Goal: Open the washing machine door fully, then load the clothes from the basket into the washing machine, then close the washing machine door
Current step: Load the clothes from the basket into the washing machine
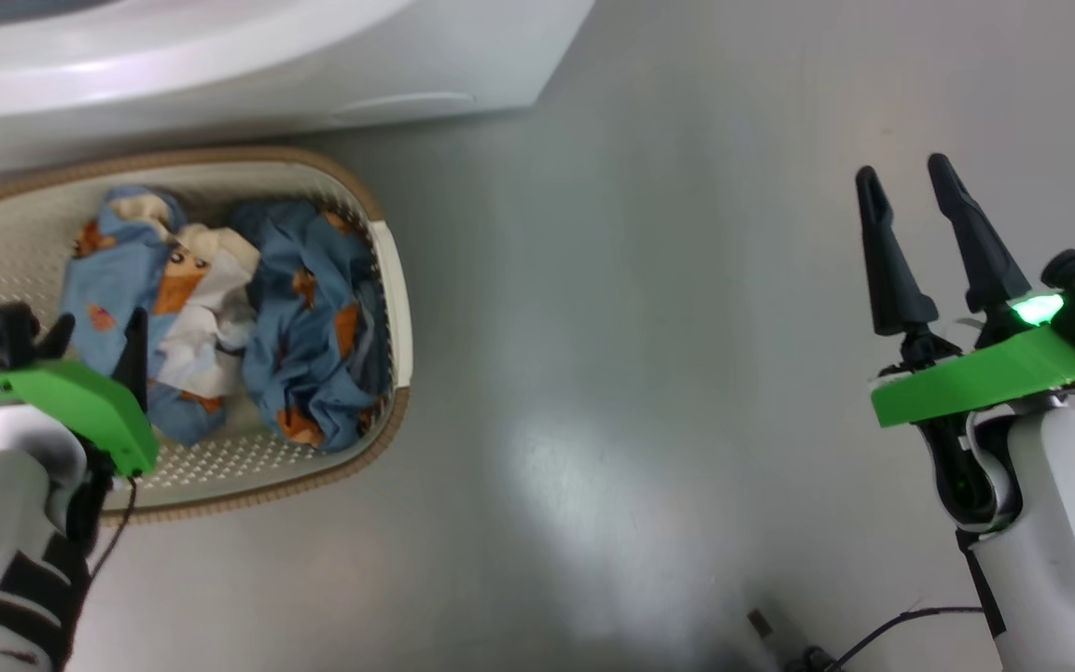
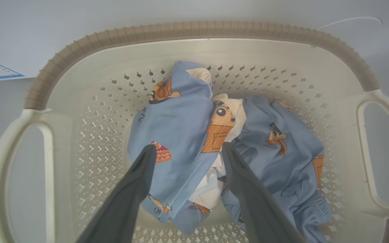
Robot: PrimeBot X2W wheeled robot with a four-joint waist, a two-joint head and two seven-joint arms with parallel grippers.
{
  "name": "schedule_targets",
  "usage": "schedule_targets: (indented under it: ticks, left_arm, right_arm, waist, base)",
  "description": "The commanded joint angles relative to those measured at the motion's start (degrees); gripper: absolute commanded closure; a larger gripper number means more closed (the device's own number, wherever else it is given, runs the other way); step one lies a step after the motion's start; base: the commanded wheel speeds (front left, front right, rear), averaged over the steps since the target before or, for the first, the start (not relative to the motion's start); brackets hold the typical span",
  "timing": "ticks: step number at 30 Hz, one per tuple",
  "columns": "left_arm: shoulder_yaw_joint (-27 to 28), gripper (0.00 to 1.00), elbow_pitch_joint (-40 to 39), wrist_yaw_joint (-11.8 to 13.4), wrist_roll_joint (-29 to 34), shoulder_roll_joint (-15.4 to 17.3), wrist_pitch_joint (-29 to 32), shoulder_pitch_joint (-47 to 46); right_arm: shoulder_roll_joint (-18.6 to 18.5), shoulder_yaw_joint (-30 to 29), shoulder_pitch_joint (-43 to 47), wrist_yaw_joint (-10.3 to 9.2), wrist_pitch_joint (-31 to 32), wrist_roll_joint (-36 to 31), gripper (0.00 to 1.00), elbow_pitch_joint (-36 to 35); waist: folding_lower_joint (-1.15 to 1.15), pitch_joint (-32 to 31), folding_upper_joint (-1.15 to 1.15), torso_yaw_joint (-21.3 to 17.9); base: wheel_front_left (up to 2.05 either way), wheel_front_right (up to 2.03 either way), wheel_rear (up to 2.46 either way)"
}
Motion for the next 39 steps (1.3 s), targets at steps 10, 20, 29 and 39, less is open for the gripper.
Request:
schedule_targets:
  ticks: [10,20,29,39]
  left_arm:
    - [-6.3,0.0,4.5,-0.1,-2.6,3.8,4.0,-9.5]
    - [-10.0,0.0,5.5,-0.1,-5.7,4.7,5.6,-12.1]
    - [-12.6,1.0,5.4,-0.1,-9.2,4.5,5.4,-12.7]
    - [-13.5,1.0,4.2,-0.1,-14.8,3.8,1.4,-10.4]
  right_arm:
    - [-1.2,2.9,-2.8,0.48,-0.7,-1.4,0.0,-2.1]
    - [-1.2,4.0,-3.9,0.48,-0.7,-1.5,0.0,-2.7]
    - [-1.4,4.1,-4.0,0.48,-0.7,-1.5,0.0,-2.6]
    - [-1.5,3.6,-3.4,0.48,-0.7,-1.7,0.0,-2.2]
  waist:
    - [0.0,11.3,0.0,-0.7]
    - [0.0,12.6,0.0,-1.1]
    - [0.0,12.3,0.0,-1.3]
    - [0.0,9.1,0.0,-0.2]
  base:
    - [0.0,0.0,0.0]
    - [0.0,0.0,0.0]
    - [0.0,0.0,0.0]
    - [0.0,0.0,0.0]
